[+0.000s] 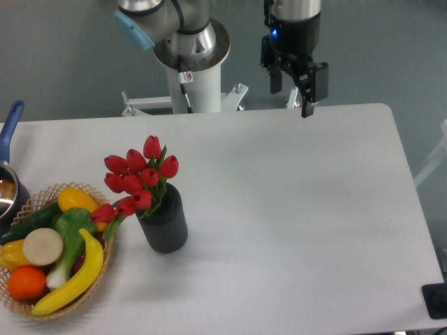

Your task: Pick up the flowers from the vase

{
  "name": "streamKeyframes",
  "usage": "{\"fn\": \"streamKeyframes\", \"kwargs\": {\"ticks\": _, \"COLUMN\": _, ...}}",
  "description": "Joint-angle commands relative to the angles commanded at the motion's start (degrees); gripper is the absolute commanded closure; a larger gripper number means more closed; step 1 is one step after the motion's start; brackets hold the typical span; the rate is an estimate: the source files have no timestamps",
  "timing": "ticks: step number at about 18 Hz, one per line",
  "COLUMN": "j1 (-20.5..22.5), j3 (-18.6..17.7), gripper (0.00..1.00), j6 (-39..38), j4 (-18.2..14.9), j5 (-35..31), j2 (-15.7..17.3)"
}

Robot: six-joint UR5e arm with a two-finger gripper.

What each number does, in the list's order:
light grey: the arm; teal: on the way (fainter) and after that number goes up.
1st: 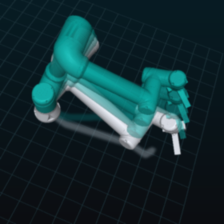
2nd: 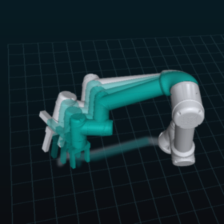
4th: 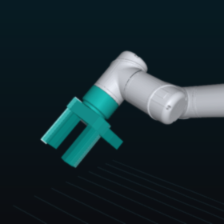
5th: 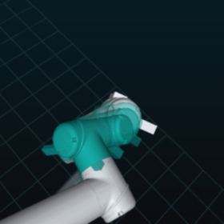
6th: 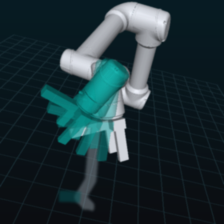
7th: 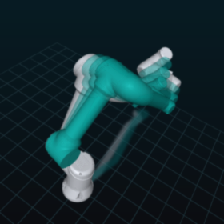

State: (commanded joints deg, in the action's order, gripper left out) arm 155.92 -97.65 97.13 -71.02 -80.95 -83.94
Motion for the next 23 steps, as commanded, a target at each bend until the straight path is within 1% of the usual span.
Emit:
{"fn": "streamKeyframes", "kwargs": {"ticks": 2, "j1": -0.17, "j3": -0.88, "gripper": 0.0, "j6": -5.52, "j4": 0.61, "j5": 0.0, "j2": 0.09}}
{"fn": "streamKeyframes", "kwargs": {"ticks": 3, "j1": -0.7, "j3": -1.14, "gripper": 0.0, "j6": -7.12, "j4": 1.14, "j5": 0.0, "j2": 0.26}}
{"fn": "streamKeyframes", "kwargs": {"ticks": 5, "j1": -2.02, "j3": -2.02, "gripper": 0.0, "j6": -8.01, "j4": 2.98, "j5": -0.26, "j2": 0.26}}
{"fn": "streamKeyframes", "kwargs": {"ticks": 7, "j1": -2.2, "j3": -3.51, "gripper": 0.0, "j6": -8.8, "j4": 4.22, "j5": -0.09, "j2": 0.26}}
{"fn": "streamKeyframes", "kwargs": {"ticks": 9, "j1": -2.28, "j3": -5.0, "gripper": 0.0, "j6": -12.21, "j4": 6.67, "j5": 0.18, "j2": 0.26}}
{"fn": "streamKeyframes", "kwargs": {"ticks": 11, "j1": -4.03, "j3": -6.76, "gripper": 0.0, "j6": -16.69, "j4": 10.0, "j5": 0.62, "j2": 0.26}}
{"fn": "streamKeyframes", "kwargs": {"ticks": 13, "j1": -4.39, "j3": -7.12, "gripper": 0.0, "j6": -19.34, "j4": 11.86, "j5": 0.88, "j2": -0.17}}
{"fn": "streamKeyframes", "kwargs": {"ticks": 17, "j1": -4.66, "j3": -7.47, "gripper": 0.0, "j6": -21.45, "j4": 11.87, "j5": 6.05, "j2": -0.35}}
{"fn": "streamKeyframes", "kwargs": {"ticks": 19, "j1": -4.75, "j3": -7.56, "gripper": 0.0, "j6": -24.44, "j4": 11.87, "j5": 9.75, "j2": -0.53}}
{"fn": "streamKeyframes", "kwargs": {"ticks": 23, "j1": -4.75, "j3": -7.74, "gripper": 0.0, "j6": -26.12, "j4": 11.78, "j5": 12.39, "j2": -1.05}}
